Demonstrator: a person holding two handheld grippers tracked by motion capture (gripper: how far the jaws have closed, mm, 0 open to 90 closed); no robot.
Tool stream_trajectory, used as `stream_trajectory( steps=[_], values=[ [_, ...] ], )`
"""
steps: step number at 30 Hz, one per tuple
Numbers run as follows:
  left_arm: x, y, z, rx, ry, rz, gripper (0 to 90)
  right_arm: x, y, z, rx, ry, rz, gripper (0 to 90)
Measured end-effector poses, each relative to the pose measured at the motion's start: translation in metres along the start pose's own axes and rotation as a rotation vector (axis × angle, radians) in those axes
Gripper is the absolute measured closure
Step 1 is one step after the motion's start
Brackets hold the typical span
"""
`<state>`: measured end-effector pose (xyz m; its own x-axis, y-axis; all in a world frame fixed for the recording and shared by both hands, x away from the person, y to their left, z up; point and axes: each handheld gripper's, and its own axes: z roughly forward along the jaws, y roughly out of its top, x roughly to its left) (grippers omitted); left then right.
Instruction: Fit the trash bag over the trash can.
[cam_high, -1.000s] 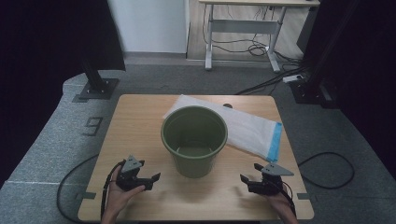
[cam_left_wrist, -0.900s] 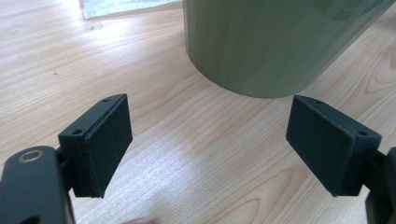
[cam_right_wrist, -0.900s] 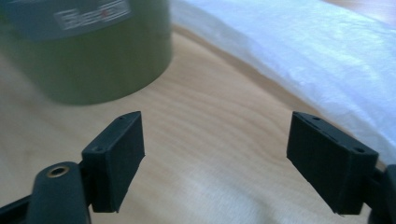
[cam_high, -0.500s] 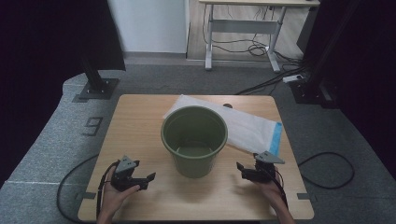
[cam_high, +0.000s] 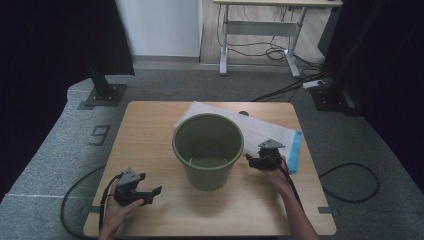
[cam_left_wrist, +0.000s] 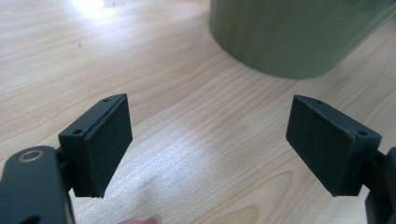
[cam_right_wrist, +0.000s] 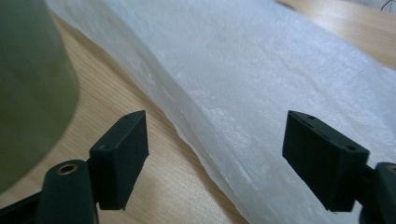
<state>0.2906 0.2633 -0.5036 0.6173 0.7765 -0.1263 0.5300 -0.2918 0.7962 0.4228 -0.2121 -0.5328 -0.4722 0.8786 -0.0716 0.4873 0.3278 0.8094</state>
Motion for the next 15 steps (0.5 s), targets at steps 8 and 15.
stream_trajectory(
  steps=[8, 15],
  values=[
    [0.002, -0.001, 0.002, 0.010, 0.009, -0.005, 14.6, -0.003, -0.011, 0.015, 0.080, -0.020, 0.011, 42.2],
    [-0.001, -0.004, 0.006, 0.054, 0.035, 0.007, 14.6, -0.013, -0.018, 0.004, 0.098, -0.014, 0.049, 88.3]
  ],
)
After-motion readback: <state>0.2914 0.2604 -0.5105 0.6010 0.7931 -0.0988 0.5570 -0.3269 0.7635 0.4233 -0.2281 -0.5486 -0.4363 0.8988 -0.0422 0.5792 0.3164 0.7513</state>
